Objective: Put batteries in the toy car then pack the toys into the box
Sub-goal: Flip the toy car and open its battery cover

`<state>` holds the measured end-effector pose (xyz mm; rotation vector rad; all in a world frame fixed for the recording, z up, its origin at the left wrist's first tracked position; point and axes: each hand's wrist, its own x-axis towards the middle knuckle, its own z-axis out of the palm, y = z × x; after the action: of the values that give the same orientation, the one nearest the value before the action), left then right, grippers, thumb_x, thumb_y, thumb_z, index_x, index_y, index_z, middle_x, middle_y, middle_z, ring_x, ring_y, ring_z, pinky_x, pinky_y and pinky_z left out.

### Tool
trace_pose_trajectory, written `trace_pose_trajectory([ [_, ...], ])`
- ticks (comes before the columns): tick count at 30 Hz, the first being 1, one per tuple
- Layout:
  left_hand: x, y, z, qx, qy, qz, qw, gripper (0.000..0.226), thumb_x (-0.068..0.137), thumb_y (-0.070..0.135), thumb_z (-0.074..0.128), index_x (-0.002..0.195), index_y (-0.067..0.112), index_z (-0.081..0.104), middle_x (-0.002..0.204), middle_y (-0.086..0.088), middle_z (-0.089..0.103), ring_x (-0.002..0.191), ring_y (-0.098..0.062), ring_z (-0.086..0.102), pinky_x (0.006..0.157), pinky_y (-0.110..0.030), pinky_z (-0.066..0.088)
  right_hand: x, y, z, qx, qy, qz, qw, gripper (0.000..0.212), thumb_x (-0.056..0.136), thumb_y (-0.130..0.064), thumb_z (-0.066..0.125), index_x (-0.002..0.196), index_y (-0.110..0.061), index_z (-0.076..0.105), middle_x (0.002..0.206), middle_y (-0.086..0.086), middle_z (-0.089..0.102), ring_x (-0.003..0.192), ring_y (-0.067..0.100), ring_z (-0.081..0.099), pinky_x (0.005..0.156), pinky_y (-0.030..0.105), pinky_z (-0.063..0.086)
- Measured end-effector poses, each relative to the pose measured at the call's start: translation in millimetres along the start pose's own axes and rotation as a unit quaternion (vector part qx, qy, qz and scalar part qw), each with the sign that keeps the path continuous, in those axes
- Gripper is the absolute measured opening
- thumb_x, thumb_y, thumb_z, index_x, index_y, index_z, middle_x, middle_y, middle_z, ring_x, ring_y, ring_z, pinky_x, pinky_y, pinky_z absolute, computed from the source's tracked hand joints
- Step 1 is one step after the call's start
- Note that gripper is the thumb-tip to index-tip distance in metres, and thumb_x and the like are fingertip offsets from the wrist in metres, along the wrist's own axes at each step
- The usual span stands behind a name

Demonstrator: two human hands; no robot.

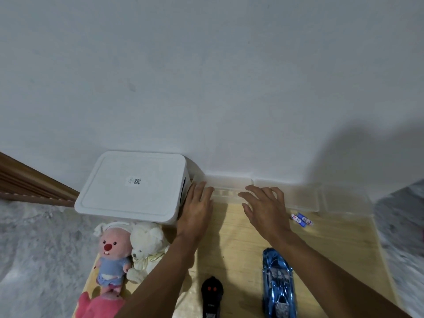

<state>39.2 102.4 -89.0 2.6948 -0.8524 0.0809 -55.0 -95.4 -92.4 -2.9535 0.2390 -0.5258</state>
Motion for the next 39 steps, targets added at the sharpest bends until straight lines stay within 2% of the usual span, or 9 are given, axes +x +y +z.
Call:
trace_pose_trajectory([
  [5, -4, 2, -2, 0.029, 0.018, 0.034, 0.999, 0.038, 0.092, 0.014, 0.071, 0.128, 0.013, 0.060, 0.143, -0.019, 0.056, 0.135, -0.041, 0.050, 0.105, -0.049, 0.050, 4, -2, -1, 0.027, 0.009, 0.008, 1.000, 0.029, 0.087, -0.023, 0.075, 0.115, -0.029, 0.072, 0.125, -0.005, 0.067, 0.098, 0.019, 0.065, 0.104, 0.042, 0.034],
  [10, -3, 4, -3, 0.043, -0.015, 0.003, 0.999, 0.036, 0.094, 0.025, 0.071, 0.129, 0.018, 0.063, 0.123, -0.013, 0.057, 0.113, -0.030, 0.057, 0.077, -0.041, 0.062, 7, -4, -5, 0.031, 0.002, 0.018, 0.999, 0.029, 0.087, -0.027, 0.073, 0.116, -0.029, 0.070, 0.128, -0.005, 0.066, 0.100, 0.019, 0.064, 0.102, 0.043, 0.036],
  [11, -3, 5, -4, 0.047, -0.030, -0.002, 0.998, 0.035, 0.096, 0.027, 0.068, 0.130, 0.019, 0.063, 0.123, -0.011, 0.057, 0.113, -0.029, 0.057, 0.076, -0.039, 0.062, 7, -4, -6, 0.030, 0.001, 0.018, 0.999, 0.029, 0.087, -0.028, 0.073, 0.116, -0.029, 0.071, 0.128, -0.004, 0.066, 0.100, 0.020, 0.064, 0.102, 0.043, 0.036],
  [16, 4, 9, -9, 0.054, -0.094, -0.026, 0.994, 0.037, 0.108, 0.038, 0.039, 0.138, 0.024, 0.055, 0.138, -0.005, 0.052, 0.128, -0.023, 0.047, 0.096, -0.037, 0.053, 9, -5, -9, 0.035, 0.001, 0.022, 0.999, 0.025, 0.085, -0.026, 0.075, 0.110, -0.030, 0.073, 0.124, -0.004, 0.065, 0.100, 0.020, 0.062, 0.098, 0.042, 0.039],
  [24, 0, 16, -17, 0.072, -0.148, -0.045, 0.985, 0.044, 0.108, 0.042, 0.034, 0.147, 0.027, 0.046, 0.144, 0.001, 0.051, 0.132, -0.024, 0.047, 0.091, -0.042, 0.057, 14, -5, -11, 0.066, 0.009, 0.036, 0.997, 0.025, 0.083, -0.020, 0.076, 0.106, -0.031, 0.073, 0.110, -0.007, 0.064, 0.089, 0.019, 0.062, 0.096, 0.039, 0.037],
  [29, -4, 15, -20, 0.069, -0.159, -0.041, 0.984, 0.044, 0.107, 0.041, 0.038, 0.149, 0.026, 0.043, 0.149, -0.005, 0.045, 0.140, -0.026, 0.038, 0.100, -0.046, 0.053, 16, -5, -11, 0.091, 0.022, 0.039, 0.995, 0.022, 0.082, -0.015, 0.078, 0.100, -0.028, 0.075, 0.102, -0.008, 0.066, 0.084, 0.019, 0.063, 0.094, 0.036, 0.039],
  [32, -4, 13, -19, 0.047, -0.151, -0.032, 0.987, 0.044, 0.106, 0.039, 0.038, 0.147, 0.023, 0.040, 0.140, -0.004, 0.055, 0.131, -0.023, 0.048, 0.098, -0.041, 0.054, 17, -6, -10, 0.106, 0.034, 0.041, 0.993, 0.022, 0.079, -0.010, 0.080, 0.095, -0.024, 0.077, 0.098, -0.007, 0.068, 0.079, 0.020, 0.062, 0.091, 0.032, 0.040],
  [35, -6, 14, -20, 0.000, -0.144, -0.036, 0.989, 0.052, 0.108, 0.037, 0.035, 0.156, 0.024, 0.022, 0.131, -0.010, 0.061, 0.118, -0.024, 0.060, 0.091, -0.038, 0.057, 19, -5, -9, 0.117, 0.045, 0.047, 0.991, 0.024, 0.078, -0.004, 0.079, 0.093, -0.022, 0.078, 0.096, -0.007, 0.068, 0.078, 0.022, 0.061, 0.086, 0.032, 0.044],
  [39, -8, 18, -22, -0.013, -0.126, -0.055, 0.990, 0.060, 0.110, 0.037, 0.031, 0.163, 0.025, 0.005, 0.137, -0.011, 0.060, 0.114, -0.027, 0.065, 0.089, -0.039, 0.055, 21, -5, -12, 0.121, 0.044, 0.056, 0.990, 0.025, 0.077, -0.003, 0.078, 0.093, -0.023, 0.078, 0.097, -0.007, 0.069, 0.078, 0.022, 0.063, 0.085, 0.035, 0.046],
])
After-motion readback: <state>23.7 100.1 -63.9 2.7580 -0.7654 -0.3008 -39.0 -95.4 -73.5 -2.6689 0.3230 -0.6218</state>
